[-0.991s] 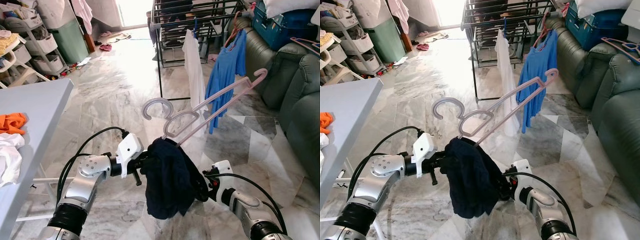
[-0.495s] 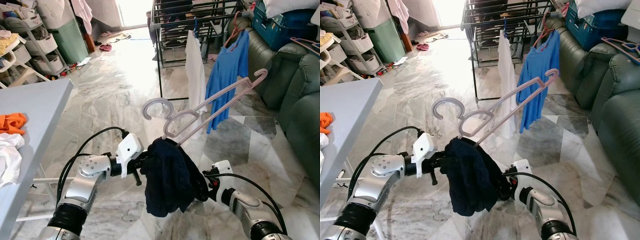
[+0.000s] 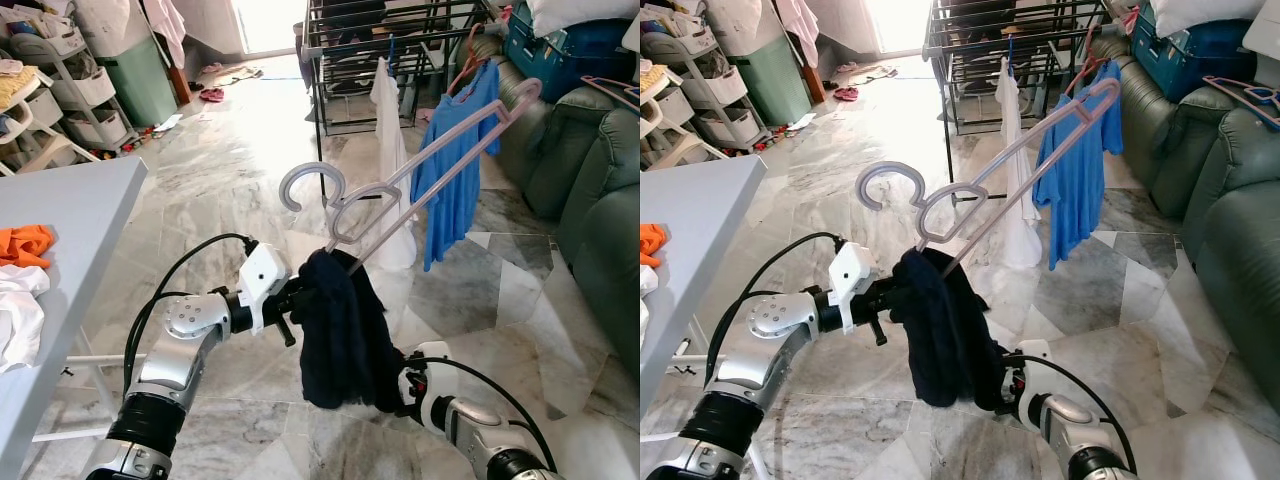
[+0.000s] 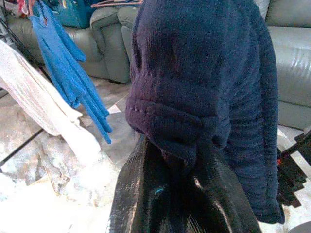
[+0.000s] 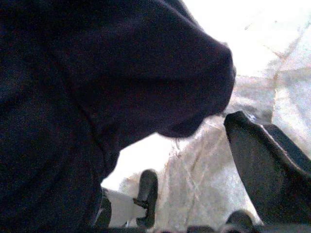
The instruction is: Hang hanger
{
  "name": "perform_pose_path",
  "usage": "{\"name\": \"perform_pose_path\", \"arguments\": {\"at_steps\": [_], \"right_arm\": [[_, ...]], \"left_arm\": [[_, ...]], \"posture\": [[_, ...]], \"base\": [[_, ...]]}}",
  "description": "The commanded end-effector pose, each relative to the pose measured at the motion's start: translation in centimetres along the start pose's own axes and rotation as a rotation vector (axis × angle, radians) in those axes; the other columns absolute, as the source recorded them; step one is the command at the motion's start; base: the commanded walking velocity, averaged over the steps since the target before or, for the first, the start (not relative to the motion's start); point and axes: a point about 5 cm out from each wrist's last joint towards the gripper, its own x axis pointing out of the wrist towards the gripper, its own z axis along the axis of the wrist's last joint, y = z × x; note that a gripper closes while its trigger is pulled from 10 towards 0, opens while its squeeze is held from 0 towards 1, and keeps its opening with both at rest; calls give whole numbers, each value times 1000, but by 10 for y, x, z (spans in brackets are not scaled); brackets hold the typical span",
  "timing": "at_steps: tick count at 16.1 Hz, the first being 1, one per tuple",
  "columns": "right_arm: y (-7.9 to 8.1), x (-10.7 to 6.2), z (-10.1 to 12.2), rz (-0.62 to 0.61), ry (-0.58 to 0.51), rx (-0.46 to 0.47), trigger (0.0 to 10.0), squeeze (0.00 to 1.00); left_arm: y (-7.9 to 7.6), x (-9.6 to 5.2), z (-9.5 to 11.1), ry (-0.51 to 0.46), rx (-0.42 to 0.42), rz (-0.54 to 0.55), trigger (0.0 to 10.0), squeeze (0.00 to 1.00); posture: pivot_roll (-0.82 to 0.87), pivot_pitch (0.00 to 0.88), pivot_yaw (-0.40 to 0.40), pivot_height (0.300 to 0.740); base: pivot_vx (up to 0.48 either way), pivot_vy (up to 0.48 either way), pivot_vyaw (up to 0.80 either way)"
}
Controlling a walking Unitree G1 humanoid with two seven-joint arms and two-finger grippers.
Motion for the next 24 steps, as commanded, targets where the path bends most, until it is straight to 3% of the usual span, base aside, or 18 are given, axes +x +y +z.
{"name": "perform_pose_path", "arguments": {"at_steps": [1,8,10,16,19,24], "right_arm": [[0,1,-3,-21,22,25,0,0],[-18,-7,-3,-136,31,92,0,0],[-36,-16,4,-200,-16,140,0,0],[-64,-33,15,-311,-78,209,0,0],[-74,-39,34,-336,-133,231,0,0],[-87,-51,92,-353,-274,204,0,0]], "left_arm": [[8,-5,16,-57,39,32,0,0],[18,-11,17,-44,56,73,0,0],[21,-17,8,-8,55,93,0,0],[32,-26,1,25,58,135,0,0],[32,-36,-15,76,64,150,0,0],[20,-58,-55,167,16,161,0,0]], "posture": [[-141,0,108,740],[-140,0,102,740],[-147,0,105,740],[-154,0,108,740],[-155,0,110,740],[-167,0,118,740]], "base": [[0,0,0],[0,0,0],[0,0,0],[0,0,0],[0,0,0],[0,0,0]]}}
